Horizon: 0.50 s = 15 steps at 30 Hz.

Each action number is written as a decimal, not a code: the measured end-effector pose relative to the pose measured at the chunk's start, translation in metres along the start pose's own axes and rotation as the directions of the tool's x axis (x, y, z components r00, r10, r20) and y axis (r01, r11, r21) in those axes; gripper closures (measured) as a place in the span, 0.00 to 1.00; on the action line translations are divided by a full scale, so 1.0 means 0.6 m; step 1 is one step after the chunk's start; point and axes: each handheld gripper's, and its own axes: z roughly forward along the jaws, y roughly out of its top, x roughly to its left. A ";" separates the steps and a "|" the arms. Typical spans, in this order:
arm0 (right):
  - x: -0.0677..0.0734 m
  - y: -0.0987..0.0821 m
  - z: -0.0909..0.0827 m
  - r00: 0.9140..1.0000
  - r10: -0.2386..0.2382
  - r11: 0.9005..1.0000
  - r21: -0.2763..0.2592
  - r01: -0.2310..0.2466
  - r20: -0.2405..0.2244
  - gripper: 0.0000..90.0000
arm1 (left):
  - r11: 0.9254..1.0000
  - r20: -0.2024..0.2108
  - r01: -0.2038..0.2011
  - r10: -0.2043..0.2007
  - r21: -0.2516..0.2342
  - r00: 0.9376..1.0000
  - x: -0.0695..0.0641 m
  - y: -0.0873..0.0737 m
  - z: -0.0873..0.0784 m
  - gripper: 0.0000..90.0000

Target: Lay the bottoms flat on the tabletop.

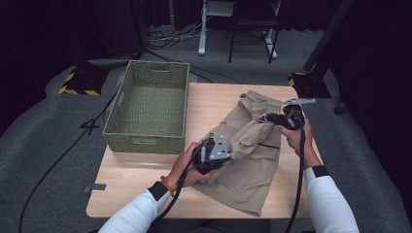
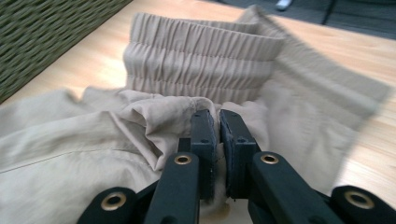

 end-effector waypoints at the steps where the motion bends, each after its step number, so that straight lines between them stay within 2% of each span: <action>1: -0.006 -0.002 -0.002 1.000 0.003 1.000 0.003 -0.003 0.020 0.93 | 1.000 0.017 -0.004 0.004 -0.014 1.000 -0.007 0.011 0.008 0.99; 3: -0.019 -0.009 -0.003 0.998 0.012 1.000 0.019 -0.013 0.056 0.91 | 0.999 0.057 -0.029 0.030 -0.018 0.998 -0.027 0.026 0.029 0.98; 5: -0.032 -0.020 0.000 0.996 0.016 0.999 0.043 -0.020 0.085 0.91 | 0.999 0.121 -0.044 0.044 -0.003 0.992 -0.049 0.033 0.059 0.94; 7: -0.046 -0.034 0.006 0.993 0.023 0.997 0.076 -0.032 0.117 0.87 | 0.996 0.153 -0.077 0.069 0.047 0.986 -0.072 0.030 0.092 0.83; 8: -0.052 -0.043 0.010 0.990 0.027 0.995 0.093 -0.040 0.135 0.84 | 0.994 0.158 -0.076 0.063 0.079 0.985 -0.079 0.026 0.106 0.74; 9: -0.058 -0.051 0.014 0.988 0.035 0.992 0.111 -0.052 0.150 0.82 | 0.993 0.185 -0.076 0.057 0.094 0.981 -0.083 0.020 0.115 0.69; 10: -0.063 -0.059 0.017 0.986 0.039 0.991 0.121 -0.059 0.159 0.79 | 0.993 0.212 -0.073 0.053 0.090 0.976 -0.086 0.013 0.118 0.67; 12: -0.070 -0.072 0.017 0.984 0.044 0.989 0.132 -0.068 0.174 0.71 | 0.994 0.225 -0.056 0.034 0.094 0.974 -0.088 0.000 0.111 0.53; 14: -0.074 -0.081 0.012 0.983 0.047 0.989 0.133 -0.072 0.178 0.68 | 0.996 0.248 -0.021 0.000 0.082 0.969 -0.084 -0.014 0.089 0.39; 15: -0.075 -0.084 0.008 0.982 0.043 0.989 0.130 -0.068 0.184 0.65 | 0.998 0.244 -0.008 -0.009 0.068 0.970 -0.081 -0.023 0.075 0.36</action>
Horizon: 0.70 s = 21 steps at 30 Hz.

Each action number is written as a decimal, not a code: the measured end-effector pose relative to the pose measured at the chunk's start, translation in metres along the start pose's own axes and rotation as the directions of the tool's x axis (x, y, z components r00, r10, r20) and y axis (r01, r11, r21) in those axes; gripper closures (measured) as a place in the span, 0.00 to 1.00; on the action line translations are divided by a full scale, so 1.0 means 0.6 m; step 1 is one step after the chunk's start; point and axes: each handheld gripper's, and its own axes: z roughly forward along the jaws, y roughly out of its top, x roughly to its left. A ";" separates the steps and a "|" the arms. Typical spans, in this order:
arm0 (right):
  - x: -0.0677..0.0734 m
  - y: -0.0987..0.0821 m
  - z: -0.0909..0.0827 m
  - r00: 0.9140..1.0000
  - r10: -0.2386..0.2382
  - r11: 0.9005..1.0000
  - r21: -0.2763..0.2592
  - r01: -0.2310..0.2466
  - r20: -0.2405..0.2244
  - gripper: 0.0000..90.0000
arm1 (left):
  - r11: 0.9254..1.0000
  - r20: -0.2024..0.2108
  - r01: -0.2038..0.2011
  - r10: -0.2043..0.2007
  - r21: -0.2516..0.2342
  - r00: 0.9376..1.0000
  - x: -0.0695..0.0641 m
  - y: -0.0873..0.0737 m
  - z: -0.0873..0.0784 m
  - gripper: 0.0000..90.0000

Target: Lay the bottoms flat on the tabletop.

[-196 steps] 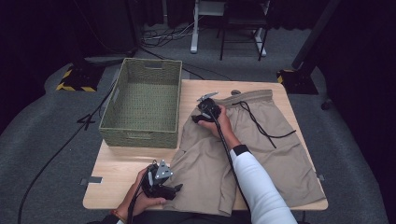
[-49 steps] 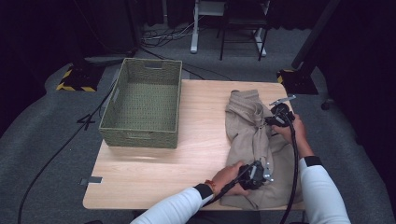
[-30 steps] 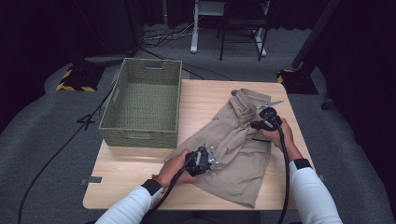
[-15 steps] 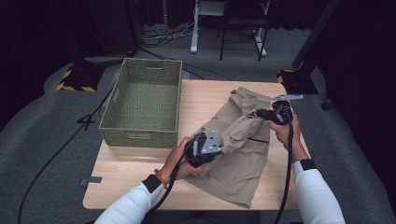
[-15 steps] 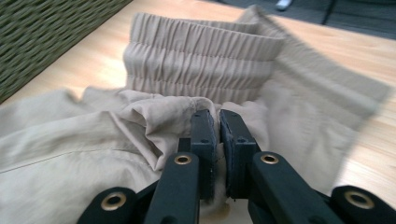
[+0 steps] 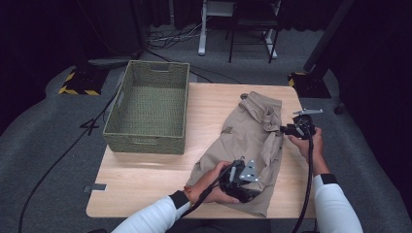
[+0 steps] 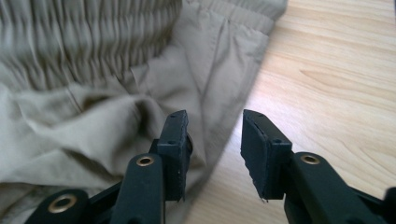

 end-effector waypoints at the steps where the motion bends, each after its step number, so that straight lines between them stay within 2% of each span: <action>1: -0.001 -0.002 -0.006 1.000 -0.002 1.000 -0.008 0.002 0.007 0.61 | 1.000 -0.002 0.011 -0.011 -0.011 1.000 0.000 -0.010 -0.015 0.34; 2: -0.001 -0.004 -0.014 1.000 -0.008 1.000 -0.026 0.008 0.006 0.59 | 1.000 -0.002 0.016 -0.016 -0.025 1.000 0.001 -0.021 -0.029 0.32; 4: 0.002 -0.006 -0.037 1.000 -0.019 0.997 -0.070 0.020 0.004 0.55 | 1.000 -0.042 0.021 -0.021 -0.015 0.999 0.008 -0.044 -0.052 0.32; 5: 0.006 -0.007 -0.049 1.000 -0.021 0.996 -0.089 0.022 0.008 0.53 | 0.999 -0.055 0.043 -0.043 -0.013 0.998 0.015 -0.056 -0.062 0.32; 7: 0.016 -0.012 -0.077 0.999 -0.035 0.991 -0.131 0.030 -0.034 0.51 | 0.996 -0.101 0.091 -0.091 -0.009 0.991 0.032 -0.079 -0.076 0.35; 9: 0.034 -0.018 -0.108 0.997 -0.066 0.984 -0.167 0.058 -0.042 0.49 | 0.992 -0.125 0.123 -0.124 -0.017 0.984 0.046 -0.098 -0.087 0.35; 11: 0.062 -0.028 -0.140 0.988 -0.116 0.975 -0.201 0.094 -0.100 0.48 | 0.992 -0.185 0.126 -0.122 0.008 0.975 0.058 -0.111 -0.087 0.37; 12: 0.079 -0.034 -0.155 0.982 -0.136 0.970 -0.218 0.105 -0.130 0.47 | 0.989 -0.177 0.150 -0.146 0.011 0.973 0.066 -0.117 -0.082 0.37; 13: 0.096 -0.042 -0.166 0.973 -0.157 0.968 -0.221 0.118 -0.171 0.47 | 0.986 -0.174 0.163 -0.157 0.022 0.972 0.071 -0.122 -0.076 0.37; 14: 0.117 -0.051 -0.174 0.962 -0.194 0.965 -0.217 0.151 -0.194 0.45 | 0.986 -0.179 0.162 -0.152 0.042 0.972 0.073 -0.125 -0.067 0.38; 15: 0.138 -0.062 -0.181 0.950 -0.235 0.957 -0.219 0.189 -0.207 0.45 | 0.986 -0.175 0.150 -0.137 0.066 0.975 0.073 -0.128 -0.059 0.38; 16: 0.159 -0.073 -0.187 0.932 -0.272 0.949 -0.225 0.219 -0.241 0.44 | 0.986 -0.170 0.142 -0.126 0.085 0.977 0.073 -0.131 -0.051 0.38; 18: 0.200 -0.095 -0.193 0.883 -0.344 0.932 -0.233 0.278 -0.321 0.44 | 0.982 -0.147 0.147 -0.129 0.117 0.981 0.074 -0.137 -0.037 0.39; 20: 0.239 -0.118 -0.193 0.835 -0.382 0.922 -0.221 0.317 -0.396 0.43 | 0.979 -0.133 0.156 -0.139 0.133 0.981 0.074 -0.142 -0.032 0.39; 21: 0.258 -0.128 -0.192 0.817 -0.403 0.915 -0.220 0.339 -0.413 0.43 | 0.978 -0.133 0.157 -0.139 0.138 0.981 0.073 -0.145 -0.031 0.40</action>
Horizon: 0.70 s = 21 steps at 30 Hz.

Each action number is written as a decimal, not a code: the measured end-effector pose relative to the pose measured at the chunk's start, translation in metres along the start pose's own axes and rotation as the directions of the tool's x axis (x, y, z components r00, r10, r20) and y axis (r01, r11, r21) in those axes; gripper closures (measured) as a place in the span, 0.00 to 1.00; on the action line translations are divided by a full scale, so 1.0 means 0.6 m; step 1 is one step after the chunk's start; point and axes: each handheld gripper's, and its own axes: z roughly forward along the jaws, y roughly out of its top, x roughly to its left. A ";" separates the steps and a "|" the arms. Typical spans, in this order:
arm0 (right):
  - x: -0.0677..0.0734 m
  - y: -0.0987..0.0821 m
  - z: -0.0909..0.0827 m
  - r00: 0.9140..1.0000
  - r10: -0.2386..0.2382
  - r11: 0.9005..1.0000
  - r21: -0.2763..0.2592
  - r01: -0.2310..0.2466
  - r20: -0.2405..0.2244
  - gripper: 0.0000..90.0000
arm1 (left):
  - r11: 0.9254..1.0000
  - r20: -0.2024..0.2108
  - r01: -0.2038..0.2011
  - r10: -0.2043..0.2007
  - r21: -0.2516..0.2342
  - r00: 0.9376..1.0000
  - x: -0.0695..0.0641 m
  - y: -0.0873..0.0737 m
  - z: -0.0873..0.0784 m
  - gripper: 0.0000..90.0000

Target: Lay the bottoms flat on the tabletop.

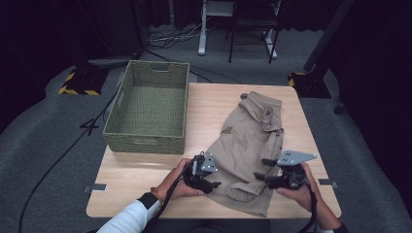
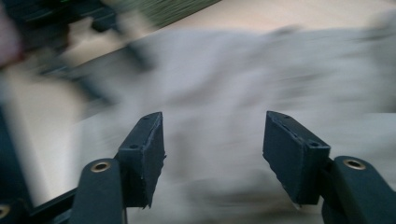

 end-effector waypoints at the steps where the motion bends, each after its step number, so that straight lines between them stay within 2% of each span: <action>1: 0.017 -0.004 0.010 1.000 -0.005 1.000 0.007 0.005 -0.022 0.43 | 1.000 0.007 -0.009 0.009 0.002 1.000 -0.001 -0.003 0.002 0.40; 2: 0.031 -0.008 0.021 0.998 -0.011 1.000 0.027 0.013 -0.061 0.44 | 1.000 0.005 -0.013 0.013 0.018 1.000 -0.004 -0.006 0.002 0.40; 3: 0.043 -0.012 0.031 0.997 -0.040 0.997 0.067 0.045 -0.069 0.43 | 0.999 0.003 -0.028 0.028 0.024 1.000 -0.005 -0.009 0.004 0.40; 4: 0.051 -0.016 0.039 0.996 -0.072 0.992 0.105 0.077 -0.051 0.43 | 0.999 0.002 -0.030 0.030 0.033 1.000 -0.007 -0.012 0.005 0.39; 5: 0.051 -0.021 0.047 0.996 -0.078 0.989 0.126 0.083 -0.044 0.45 | 0.999 0.009 -0.024 0.024 0.034 1.000 -0.008 -0.014 0.007 0.39; 7: 0.040 -0.033 0.057 0.998 -0.036 0.984 0.174 0.043 -0.042 0.49 | 1.000 0.022 -0.011 0.011 0.023 1.000 -0.007 -0.019 0.006 0.39; 9: 0.029 -0.042 0.058 0.999 -0.027 0.976 0.213 0.031 -0.021 0.56 | 1.000 0.032 0.000 -0.001 0.021 0.999 -0.005 -0.022 0.004 0.39; 12: 0.023 -0.052 0.045 0.998 -0.054 0.970 0.235 0.058 -0.026 0.73 | 1.000 0.026 0.019 -0.019 -0.006 0.999 -0.005 -0.032 0.002 0.39; 14: 0.019 -0.056 0.031 0.998 -0.065 0.969 0.239 0.069 -0.026 0.80 | 1.000 0.017 0.025 -0.024 -0.009 1.000 -0.006 -0.036 -0.001 0.39; 16: 0.013 -0.060 0.017 0.997 -0.057 0.965 0.253 0.066 -0.042 0.81 | 0.999 0.007 0.038 -0.038 -0.007 0.999 -0.007 -0.040 -0.005 0.39; 18: 0.010 -0.067 0.005 0.996 -0.069 0.956 0.283 0.081 -0.055 0.79 | 0.998 -0.008 0.062 -0.062 -0.013 0.998 -0.008 -0.046 -0.008 0.39; 20: 0.009 -0.074 -0.008 0.995 -0.060 0.951 0.297 0.082 -0.085 0.75 | 0.998 -0.016 0.067 -0.068 -0.019 0.998 -0.010 -0.051 -0.012 0.39; 21: 0.008 -0.079 -0.014 0.993 -0.061 0.945 0.315 0.088 -0.096 0.73 | 0.997 -0.021 0.072 -0.073 -0.019 0.997 -0.011 -0.054 -0.014 0.39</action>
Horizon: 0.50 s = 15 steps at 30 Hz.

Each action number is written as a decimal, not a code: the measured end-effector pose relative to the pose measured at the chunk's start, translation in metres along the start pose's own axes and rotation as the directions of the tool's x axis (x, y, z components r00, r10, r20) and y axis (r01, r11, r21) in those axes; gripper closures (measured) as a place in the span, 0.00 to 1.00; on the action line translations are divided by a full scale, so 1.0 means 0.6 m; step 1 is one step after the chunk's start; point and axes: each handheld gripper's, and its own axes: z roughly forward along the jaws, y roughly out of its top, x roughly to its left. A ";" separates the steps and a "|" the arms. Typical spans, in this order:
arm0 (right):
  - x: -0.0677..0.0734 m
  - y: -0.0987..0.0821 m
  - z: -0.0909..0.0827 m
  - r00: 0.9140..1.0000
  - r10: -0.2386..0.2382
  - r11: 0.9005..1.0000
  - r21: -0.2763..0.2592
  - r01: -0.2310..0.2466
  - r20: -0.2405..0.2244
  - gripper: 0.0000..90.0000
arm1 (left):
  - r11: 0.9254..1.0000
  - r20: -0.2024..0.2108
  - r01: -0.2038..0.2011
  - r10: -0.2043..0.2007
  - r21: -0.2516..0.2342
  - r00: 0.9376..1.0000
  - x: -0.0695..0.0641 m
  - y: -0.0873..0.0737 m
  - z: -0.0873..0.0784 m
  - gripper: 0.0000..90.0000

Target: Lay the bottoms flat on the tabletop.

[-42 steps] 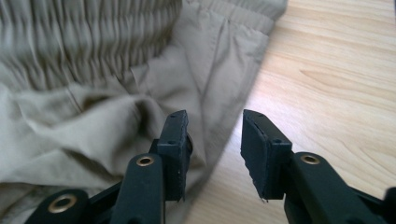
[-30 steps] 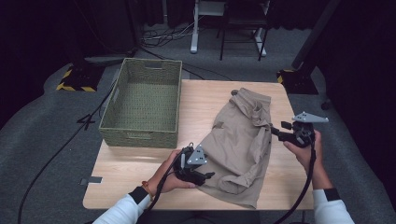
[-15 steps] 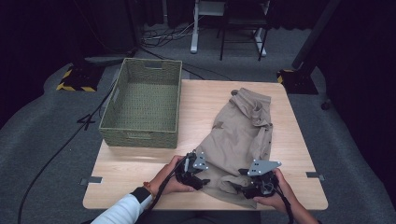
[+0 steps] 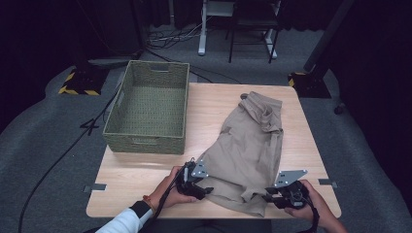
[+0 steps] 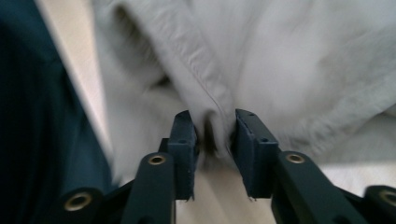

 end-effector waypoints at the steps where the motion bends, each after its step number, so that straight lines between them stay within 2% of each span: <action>1: 0.000 -0.006 -0.004 1.000 -0.015 1.000 0.018 0.014 0.009 0.70 | 1.000 -0.001 0.002 -0.002 0.002 1.000 0.000 -0.002 -0.003 0.39; 3: -0.001 -0.020 -0.011 0.999 -0.035 0.999 0.039 0.034 0.024 0.65 | 1.000 -0.006 0.007 -0.007 0.015 1.000 -0.003 -0.008 -0.010 0.39; 4: -0.003 -0.025 -0.015 0.999 -0.027 0.999 0.037 0.025 0.037 0.62 | 1.000 -0.005 0.010 -0.009 0.013 1.000 -0.005 -0.011 -0.012 0.39; 5: -0.004 -0.029 -0.020 0.999 -0.008 1.000 0.007 0.008 0.048 0.59 | 1.000 -0.002 0.010 -0.010 0.018 1.000 -0.009 -0.015 -0.016 0.39; 7: -0.006 -0.030 -0.033 0.998 0.023 0.996 -0.091 -0.017 0.061 0.54 | 1.000 0.007 0.004 -0.004 0.021 1.000 -0.016 -0.022 -0.023 0.39; 9: -0.006 -0.022 -0.039 0.995 0.050 0.983 -0.178 -0.033 0.088 0.50 | 1.000 0.027 0.007 -0.007 0.020 1.000 -0.023 -0.027 -0.028 0.38; 10: -0.004 -0.015 -0.041 0.994 0.062 0.974 -0.224 -0.039 0.094 0.49 | 1.000 0.032 0.005 -0.005 0.025 0.999 -0.028 -0.029 -0.030 0.38; 12: 0.000 0.006 -0.036 0.995 0.062 0.955 -0.294 -0.038 0.075 0.49 | 0.999 0.028 -0.011 0.010 0.034 1.000 -0.038 -0.031 -0.032 0.38; 13: 0.004 0.020 -0.031 0.996 0.050 0.952 -0.307 -0.023 0.079 0.49 | 1.000 0.025 -0.011 0.010 0.028 1.000 -0.042 -0.032 -0.032 0.38; 15: 0.016 0.049 -0.017 0.997 0.019 0.951 -0.310 0.004 0.071 0.50 | 1.000 0.019 -0.005 0.005 0.021 1.000 -0.045 -0.034 -0.032 0.38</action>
